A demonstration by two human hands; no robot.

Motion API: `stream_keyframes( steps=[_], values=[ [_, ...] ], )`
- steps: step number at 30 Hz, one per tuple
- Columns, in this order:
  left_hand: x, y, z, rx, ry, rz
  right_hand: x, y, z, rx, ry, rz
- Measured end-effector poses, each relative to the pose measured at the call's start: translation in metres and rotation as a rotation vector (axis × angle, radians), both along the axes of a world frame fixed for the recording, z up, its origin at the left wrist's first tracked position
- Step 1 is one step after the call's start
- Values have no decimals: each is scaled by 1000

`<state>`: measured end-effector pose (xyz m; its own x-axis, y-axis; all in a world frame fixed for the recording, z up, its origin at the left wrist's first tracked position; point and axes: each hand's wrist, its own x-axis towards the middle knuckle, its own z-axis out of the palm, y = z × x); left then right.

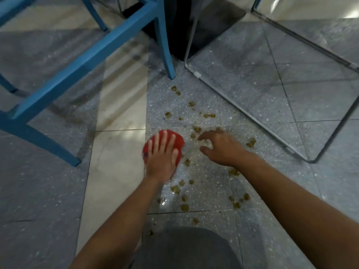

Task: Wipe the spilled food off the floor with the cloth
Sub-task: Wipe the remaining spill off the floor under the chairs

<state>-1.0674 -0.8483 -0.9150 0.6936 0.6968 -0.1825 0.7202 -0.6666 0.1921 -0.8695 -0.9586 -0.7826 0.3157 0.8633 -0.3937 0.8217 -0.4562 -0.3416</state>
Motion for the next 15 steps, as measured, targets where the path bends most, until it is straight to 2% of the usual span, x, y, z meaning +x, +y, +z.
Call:
stream_keyframes(
  steps=[3,5,6,8,10,11,13,15],
  values=[
    [-49,-56,-9,25,-9,-326,15,-9,9,21,-4,-25],
    [-92,-43,-10,31,16,-423,26,-18,12,38,-23,-45],
    [-103,-27,-9,41,18,-388,31,-23,10,48,-36,-58],
    [-95,2,-5,51,12,-188,37,-30,6,56,-52,-71],
    [-54,15,1,32,4,49,34,-35,2,50,-44,-74],
    [-32,10,2,14,8,98,29,-37,1,42,-40,-60],
    [-4,-19,-4,12,-1,3,22,-38,-2,27,-23,-21],
    [-17,-68,-16,36,0,-253,19,-38,-1,31,-3,5]
  ],
)
